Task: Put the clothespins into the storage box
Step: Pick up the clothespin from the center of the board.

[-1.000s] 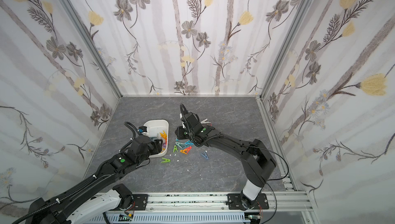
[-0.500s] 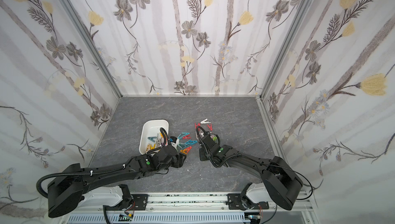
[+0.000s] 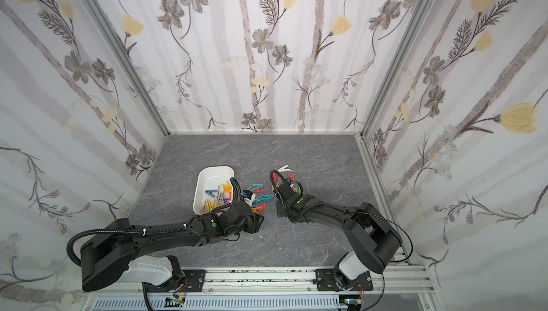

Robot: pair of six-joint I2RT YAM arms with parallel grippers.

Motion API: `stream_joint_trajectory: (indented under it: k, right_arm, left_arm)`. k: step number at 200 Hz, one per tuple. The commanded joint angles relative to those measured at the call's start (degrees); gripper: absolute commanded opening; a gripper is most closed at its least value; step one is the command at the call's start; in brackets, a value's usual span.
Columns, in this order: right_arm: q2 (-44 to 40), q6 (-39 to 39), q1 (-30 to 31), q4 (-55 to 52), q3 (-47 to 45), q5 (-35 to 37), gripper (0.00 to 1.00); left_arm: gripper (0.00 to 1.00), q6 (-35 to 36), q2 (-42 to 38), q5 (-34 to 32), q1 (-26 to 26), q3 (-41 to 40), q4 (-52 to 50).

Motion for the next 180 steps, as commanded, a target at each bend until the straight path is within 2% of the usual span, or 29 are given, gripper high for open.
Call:
stream_joint_trajectory:
  k: [1, 63, 105, 124, 142, 180]
  right_arm:
    - [1.5, -0.4, 0.0, 2.1, 0.4, -0.5, 0.24]
    - [4.3, 0.0, 0.0, 3.3, -0.8, -1.7, 0.13]
    - [0.6, 0.2, 1.0, 0.7, 1.2, -1.1, 0.09]
    - [-1.1, 0.4, 2.3, -1.5, 4.4, -0.6, 0.08]
    - [-1.0, 0.7, 6.7, -2.2, 8.9, -0.7, 0.08]
    - [4.5, 2.2, 11.2, 1.1, 21.1, -3.6, 0.06]
  left_arm:
    - [0.63, 0.3, 0.4, -0.9, 0.0, 0.6, 2.2]
    - [0.63, 0.3, 0.5, -1.4, 0.0, 0.4, 2.0]
    - [0.62, 0.2, -1.6, -2.0, 1.9, 0.5, 0.6]
    - [0.62, 0.2, -5.7, -2.9, 5.0, 0.1, -1.9]
    - [0.62, 0.4, -11.5, -3.7, 9.7, -0.5, -4.7]
    - [0.62, 0.8, -23.8, -7.2, 20.8, -1.0, -12.5]
